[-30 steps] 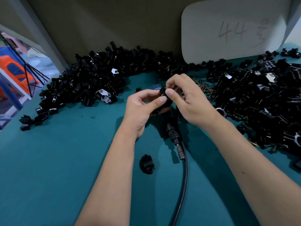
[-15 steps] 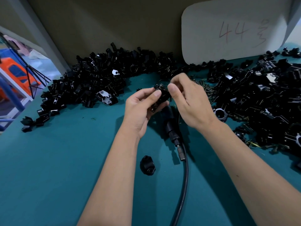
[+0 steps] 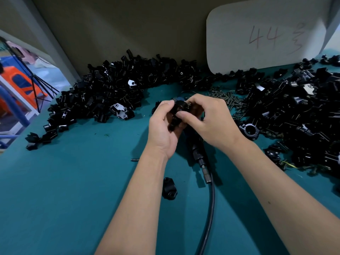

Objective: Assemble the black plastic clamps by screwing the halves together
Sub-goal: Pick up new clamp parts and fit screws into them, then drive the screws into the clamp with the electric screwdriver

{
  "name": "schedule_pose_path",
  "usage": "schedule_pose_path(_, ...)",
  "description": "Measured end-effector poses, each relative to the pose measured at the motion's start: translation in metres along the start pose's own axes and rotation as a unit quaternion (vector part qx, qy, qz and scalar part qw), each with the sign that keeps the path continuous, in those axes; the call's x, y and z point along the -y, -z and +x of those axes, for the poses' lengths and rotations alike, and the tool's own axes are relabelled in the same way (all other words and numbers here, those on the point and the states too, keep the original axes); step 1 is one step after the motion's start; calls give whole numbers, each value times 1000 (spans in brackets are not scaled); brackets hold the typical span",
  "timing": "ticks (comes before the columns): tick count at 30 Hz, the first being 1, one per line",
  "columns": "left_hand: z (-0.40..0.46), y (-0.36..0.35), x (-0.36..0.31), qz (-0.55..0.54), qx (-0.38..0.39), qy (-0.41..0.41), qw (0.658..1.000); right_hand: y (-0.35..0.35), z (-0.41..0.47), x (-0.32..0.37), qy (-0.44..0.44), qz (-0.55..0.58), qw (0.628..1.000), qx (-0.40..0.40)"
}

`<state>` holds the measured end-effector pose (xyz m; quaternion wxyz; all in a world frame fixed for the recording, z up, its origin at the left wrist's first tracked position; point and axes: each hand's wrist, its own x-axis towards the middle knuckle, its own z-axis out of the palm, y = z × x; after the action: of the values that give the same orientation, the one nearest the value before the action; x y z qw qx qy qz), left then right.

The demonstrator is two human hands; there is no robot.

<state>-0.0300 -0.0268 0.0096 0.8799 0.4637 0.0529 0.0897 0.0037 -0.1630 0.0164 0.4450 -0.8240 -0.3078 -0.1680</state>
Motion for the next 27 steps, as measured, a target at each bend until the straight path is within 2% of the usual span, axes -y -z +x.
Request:
schedule_pose_path(2,0,-4,1,42,-28,-32,998,-2,0,3,-3,22,1000,11)
schedule_pose_path(7,0,-1,-3,126,-33,-74,989,-6,-1,5,-35,92,995,21)
schedule_pose_path(11,1,-1,-2,159,-10,-76,984,-5,0,6,4,29,999,-19)
schedule_pose_path(15,2,-2,1,198,-27,-38,979,-15,-4,8,19,-20,997,-66)
schedule_pose_path(19,3,0,-5,193,-33,-31,980,-15,-1,11,6,-21,999,-39)
schedule_pose_path(21,5,4,-8,162,-54,-31,985,-14,2,13,-21,-36,999,-3)
schedule_pose_path(23,7,10,-12,110,-75,-13,991,-16,4,12,-87,-132,987,7)
schedule_pose_path(25,10,19,-16,57,-84,19,995,-21,8,10,-183,-248,951,33)
schedule_pose_path(27,12,26,-20,33,-80,51,995,-26,14,14,-250,-295,919,80)
